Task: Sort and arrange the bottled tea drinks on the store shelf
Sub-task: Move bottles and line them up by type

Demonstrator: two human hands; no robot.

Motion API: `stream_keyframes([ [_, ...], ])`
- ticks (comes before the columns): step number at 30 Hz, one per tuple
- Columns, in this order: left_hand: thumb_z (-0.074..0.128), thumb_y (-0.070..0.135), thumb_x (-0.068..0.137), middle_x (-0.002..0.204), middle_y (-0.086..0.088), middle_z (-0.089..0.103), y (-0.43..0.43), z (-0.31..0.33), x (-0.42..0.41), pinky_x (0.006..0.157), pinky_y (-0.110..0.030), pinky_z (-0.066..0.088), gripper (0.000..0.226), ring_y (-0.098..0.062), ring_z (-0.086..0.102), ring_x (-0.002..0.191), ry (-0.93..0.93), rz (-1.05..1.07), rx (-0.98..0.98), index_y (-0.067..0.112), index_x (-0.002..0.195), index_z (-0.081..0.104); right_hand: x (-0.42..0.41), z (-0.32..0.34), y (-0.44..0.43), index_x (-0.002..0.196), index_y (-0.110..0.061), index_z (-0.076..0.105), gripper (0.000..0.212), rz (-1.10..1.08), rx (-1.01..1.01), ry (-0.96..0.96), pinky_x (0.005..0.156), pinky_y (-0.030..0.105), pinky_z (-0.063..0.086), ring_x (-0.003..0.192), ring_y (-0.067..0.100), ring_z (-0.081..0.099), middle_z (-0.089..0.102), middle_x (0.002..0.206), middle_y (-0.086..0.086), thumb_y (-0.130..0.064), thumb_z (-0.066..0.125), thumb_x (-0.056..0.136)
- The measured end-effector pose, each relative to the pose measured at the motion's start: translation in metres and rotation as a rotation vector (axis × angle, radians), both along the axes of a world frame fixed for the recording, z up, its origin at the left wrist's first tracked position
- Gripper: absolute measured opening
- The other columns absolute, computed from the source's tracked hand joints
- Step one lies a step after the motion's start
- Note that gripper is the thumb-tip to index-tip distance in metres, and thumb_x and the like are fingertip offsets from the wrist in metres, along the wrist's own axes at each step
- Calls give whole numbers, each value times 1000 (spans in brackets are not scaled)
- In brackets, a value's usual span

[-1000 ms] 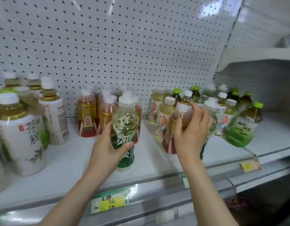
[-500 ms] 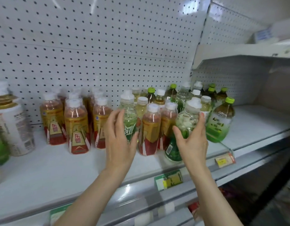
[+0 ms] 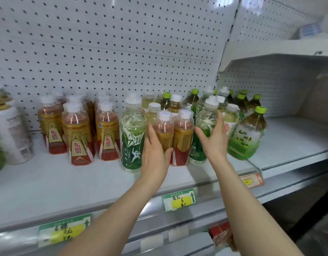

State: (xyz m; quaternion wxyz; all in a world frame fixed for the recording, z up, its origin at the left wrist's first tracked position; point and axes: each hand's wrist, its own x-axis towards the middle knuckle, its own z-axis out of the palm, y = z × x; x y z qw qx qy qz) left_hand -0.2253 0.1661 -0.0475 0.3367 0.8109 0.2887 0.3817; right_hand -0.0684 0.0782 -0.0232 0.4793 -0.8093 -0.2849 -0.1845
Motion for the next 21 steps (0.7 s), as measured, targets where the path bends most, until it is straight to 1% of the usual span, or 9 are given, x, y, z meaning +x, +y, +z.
stream_keyframes([
  [3,76,27,83,152,-7,37,1,-1,-6,111,-45,39,99,-24,40,137,-60,-30,20,18,155,9,-5,1,-4,156,-23,14,85,-43,-2,-16,116,49,29,146,29,27,28,160,11,-46,64,92],
  [5,77,29,82,149,-4,42,-1,-3,-15,109,-44,40,96,-21,44,134,-62,-75,48,21,154,14,-21,1,-5,151,-20,25,68,-106,96,-185,114,48,32,141,29,32,36,152,12,-44,57,95],
  [7,78,31,80,148,2,45,-6,-5,-26,110,-41,41,96,-16,46,133,-80,-112,45,25,154,17,-40,-1,2,143,-15,36,56,-68,149,-284,108,45,38,130,25,42,46,139,9,-40,55,97],
  [9,81,30,77,144,9,49,-9,-6,-38,110,-38,41,94,-10,48,130,-135,-120,9,30,151,23,-56,-5,13,145,-11,36,60,21,66,-248,107,46,39,130,26,44,47,140,11,-40,57,96],
  [11,82,28,75,137,12,55,-9,-6,-52,108,-36,44,86,-6,52,125,-214,-98,-57,32,145,33,-62,-6,22,150,-7,30,74,66,-26,-199,112,47,36,136,30,40,43,147,16,-42,62,93],
  [13,83,26,75,129,16,58,-4,-5,-71,102,-29,48,78,2,55,119,-303,-79,-121,37,138,39,-63,-5,27,152,-5,26,85,64,-72,-190,113,47,35,139,32,38,41,150,17,-44,68,89],
  [15,83,23,76,126,18,60,5,-1,-90,94,-20,52,77,6,58,114,-393,-85,-209,38,139,40,-62,-2,28,152,-7,25,89,39,-81,-177,111,47,38,138,32,40,43,149,16,-43,72,86],
  [18,83,22,72,118,15,66,25,5,-118,87,-22,54,76,1,64,106,-482,-43,-312,27,138,47,-66,1,30,149,-5,29,89,-32,-113,-165,107,46,41,133,34,41,43,144,19,-42,75,83],
  [21,81,20,69,113,7,70,45,7,-140,87,-28,55,63,-8,68,102,-515,-21,-352,24,126,55,-75,3,33,145,-5,33,82,-32,-90,-96,102,42,43,123,36,48,37,140,21,-36,77,83],
])
